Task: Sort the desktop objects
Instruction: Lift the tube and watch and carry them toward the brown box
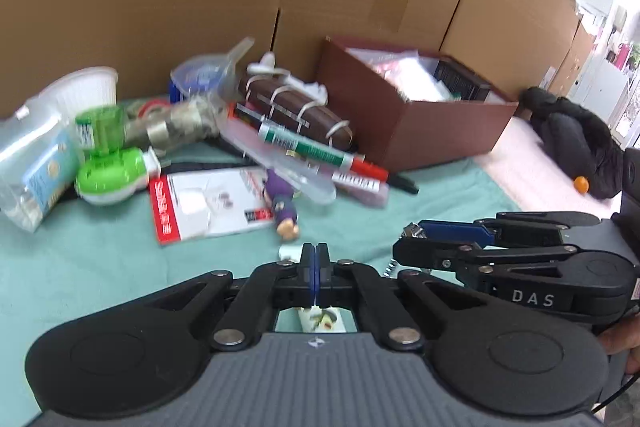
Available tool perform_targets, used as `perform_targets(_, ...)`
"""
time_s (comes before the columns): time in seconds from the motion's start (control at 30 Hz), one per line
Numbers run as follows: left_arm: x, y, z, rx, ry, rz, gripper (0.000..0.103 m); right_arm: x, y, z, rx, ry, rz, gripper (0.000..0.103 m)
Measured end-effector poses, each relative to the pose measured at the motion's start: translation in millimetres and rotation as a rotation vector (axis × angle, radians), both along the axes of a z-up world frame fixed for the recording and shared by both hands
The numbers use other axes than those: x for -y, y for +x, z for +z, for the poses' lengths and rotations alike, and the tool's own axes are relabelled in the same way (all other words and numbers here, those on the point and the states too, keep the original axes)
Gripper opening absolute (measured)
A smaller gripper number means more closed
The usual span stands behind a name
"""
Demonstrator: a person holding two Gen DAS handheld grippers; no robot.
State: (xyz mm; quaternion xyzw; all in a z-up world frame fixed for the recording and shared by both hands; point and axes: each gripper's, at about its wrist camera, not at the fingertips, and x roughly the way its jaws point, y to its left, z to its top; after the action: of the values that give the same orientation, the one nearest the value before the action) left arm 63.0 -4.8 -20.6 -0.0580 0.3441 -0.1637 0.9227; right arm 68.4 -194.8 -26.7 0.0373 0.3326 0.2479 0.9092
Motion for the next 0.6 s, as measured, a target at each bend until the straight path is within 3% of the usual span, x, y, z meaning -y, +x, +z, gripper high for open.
perform_targets(0.13, 8.3, -1.9, -1.8, 0.007, 0.063, -0.009, 0.0, 11.4, -1.0, 16.9, 0.047, 0.029, -0.021, 0.028)
perform_targets(0.17, 11.2, -1.9, -7.7, -0.01, 0.089, -0.018, 0.005, 13.7, -1.8, 19.9, 0.056, 0.035, -0.025, 0.028)
perform_targets(0.2, 13.9, -1.0, -16.2, -0.033, 0.121, -0.025, 0.012, 15.9, -2.0, 22.0, 0.063, 0.04, -0.029, 0.028)
perform_targets(0.23, 16.3, -0.3, -24.1, -0.056, 0.145, -0.026, 0.033, 18.1, -2.6, 23.8, 0.068, 0.042, -0.032, 0.028)
perform_targets(0.27, 19.4, 0.3, -30.7, -0.075, 0.164, -0.027, 0.047, 19.2, -2.7, 24.8, 0.072, 0.043, -0.034, 0.028)
perform_targets(0.43, 35.7, 4.4, -49.2, -0.073, 0.243, -0.072, 0.047, 21.7, -1.1, 22.2, 0.065, 0.054, -0.04, 0.028)
perform_targets(0.53, 38.4, 4.5, -52.1, -0.047, 0.254, -0.098, 0.034, 23.5, -1.8, 21.7, 0.065, 0.056, -0.045, 0.028)
perform_targets(0.6, 39.5, 4.7, -50.2, -0.057, 0.246, -0.103, 0.032, 26.1, -4.0, 22.8, 0.071, 0.058, -0.055, 0.028)
